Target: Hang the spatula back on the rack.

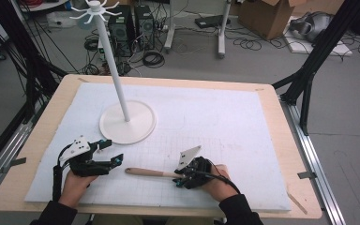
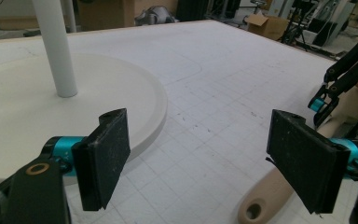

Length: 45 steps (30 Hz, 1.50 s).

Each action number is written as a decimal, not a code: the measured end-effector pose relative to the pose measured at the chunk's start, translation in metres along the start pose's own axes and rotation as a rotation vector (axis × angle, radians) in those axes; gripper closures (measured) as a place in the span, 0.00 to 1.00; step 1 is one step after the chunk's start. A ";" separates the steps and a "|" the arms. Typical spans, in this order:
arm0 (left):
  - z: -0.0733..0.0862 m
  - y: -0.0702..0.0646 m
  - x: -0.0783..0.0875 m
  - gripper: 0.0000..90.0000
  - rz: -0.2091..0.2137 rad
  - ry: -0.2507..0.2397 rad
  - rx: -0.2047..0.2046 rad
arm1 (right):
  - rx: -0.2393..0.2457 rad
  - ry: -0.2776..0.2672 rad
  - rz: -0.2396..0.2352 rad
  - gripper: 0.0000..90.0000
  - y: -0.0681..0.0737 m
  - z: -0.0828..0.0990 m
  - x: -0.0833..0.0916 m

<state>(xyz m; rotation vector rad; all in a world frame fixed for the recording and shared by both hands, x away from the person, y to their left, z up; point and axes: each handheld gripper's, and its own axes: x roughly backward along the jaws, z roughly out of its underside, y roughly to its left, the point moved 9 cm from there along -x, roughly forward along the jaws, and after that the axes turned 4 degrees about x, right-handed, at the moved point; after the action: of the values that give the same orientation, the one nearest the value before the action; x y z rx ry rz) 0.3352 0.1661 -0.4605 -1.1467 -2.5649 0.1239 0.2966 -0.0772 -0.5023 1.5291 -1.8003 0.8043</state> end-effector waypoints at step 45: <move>-0.145 -0.069 -0.034 0.35 0.134 -0.109 -0.012 | -0.188 -0.586 0.330 0.87 -0.033 -0.082 0.083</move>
<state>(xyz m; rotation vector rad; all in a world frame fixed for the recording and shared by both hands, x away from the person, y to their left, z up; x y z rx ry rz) 0.3556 0.0866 -0.3180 -1.3517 -2.5837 0.2086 0.3251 -0.0668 -0.3854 1.4547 -2.5217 0.3197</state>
